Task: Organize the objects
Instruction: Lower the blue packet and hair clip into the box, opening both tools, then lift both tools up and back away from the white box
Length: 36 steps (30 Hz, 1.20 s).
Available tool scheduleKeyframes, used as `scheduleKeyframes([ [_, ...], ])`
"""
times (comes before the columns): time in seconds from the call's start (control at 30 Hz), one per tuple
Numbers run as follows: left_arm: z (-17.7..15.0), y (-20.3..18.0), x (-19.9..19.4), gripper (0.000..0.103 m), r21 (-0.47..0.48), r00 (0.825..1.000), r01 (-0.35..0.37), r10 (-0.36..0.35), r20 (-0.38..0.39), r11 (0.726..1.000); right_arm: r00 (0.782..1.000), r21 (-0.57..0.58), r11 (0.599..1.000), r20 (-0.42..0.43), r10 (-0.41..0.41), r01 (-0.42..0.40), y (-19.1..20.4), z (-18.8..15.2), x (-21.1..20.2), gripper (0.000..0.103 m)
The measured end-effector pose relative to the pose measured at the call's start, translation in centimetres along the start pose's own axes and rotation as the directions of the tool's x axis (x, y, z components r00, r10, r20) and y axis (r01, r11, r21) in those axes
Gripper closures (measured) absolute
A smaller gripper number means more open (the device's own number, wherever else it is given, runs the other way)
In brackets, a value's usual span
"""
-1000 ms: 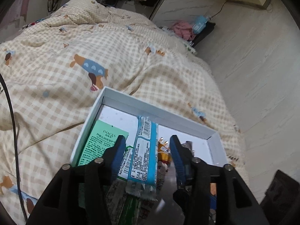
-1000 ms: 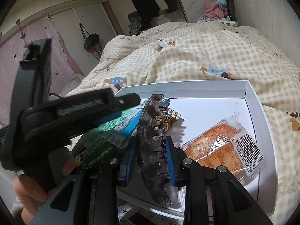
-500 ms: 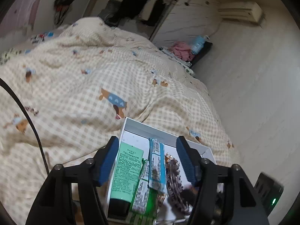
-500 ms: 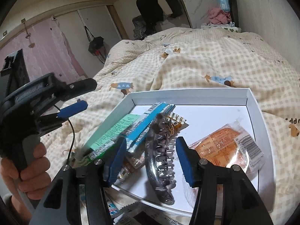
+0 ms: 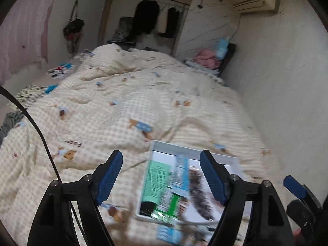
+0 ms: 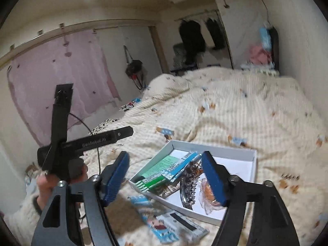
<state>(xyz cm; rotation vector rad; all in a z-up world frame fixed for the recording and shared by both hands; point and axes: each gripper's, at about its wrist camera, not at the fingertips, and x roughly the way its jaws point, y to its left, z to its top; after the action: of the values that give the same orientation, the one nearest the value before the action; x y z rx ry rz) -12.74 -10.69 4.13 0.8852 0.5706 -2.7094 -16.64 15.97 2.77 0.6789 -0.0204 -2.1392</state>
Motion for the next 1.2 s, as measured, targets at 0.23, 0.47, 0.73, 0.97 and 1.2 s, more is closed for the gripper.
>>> scheduleKeyframes([
  [0.23,-1.5,-1.0,-4.8,0.022,0.069,0.998,0.001,-0.005,0.067,0.998,1.000,-0.074,0.997,0.013,0.026,-0.025,1.1,-0.5,-4.2,0.016],
  [0.47,-4.2,-1.9,-7.3,0.021,0.156,0.997,0.025,-0.036,0.069,0.987,0.996,-0.063,0.995,0.047,0.076,-0.073,1.7,-2.3,-7.2,0.016],
  [0.73,-10.4,-5.2,-7.1,0.020,0.364,0.999,0.030,-0.033,0.002,0.931,0.993,-0.014,0.997,0.082,0.082,-0.081,1.9,-5.3,-8.4,0.000],
  [0.97,-12.6,-5.2,-9.1,0.005,0.372,0.986,0.149,-0.165,0.011,0.916,0.987,0.090,0.983,-0.012,0.163,-0.162,-0.3,-8.1,-8.1,0.000],
  [1.2,-14.0,-4.9,-8.3,0.001,0.363,0.992,0.124,-0.127,-0.017,0.924,0.986,0.103,0.982,-0.039,0.161,-0.157,-0.2,-9.6,-8.0,0.000],
])
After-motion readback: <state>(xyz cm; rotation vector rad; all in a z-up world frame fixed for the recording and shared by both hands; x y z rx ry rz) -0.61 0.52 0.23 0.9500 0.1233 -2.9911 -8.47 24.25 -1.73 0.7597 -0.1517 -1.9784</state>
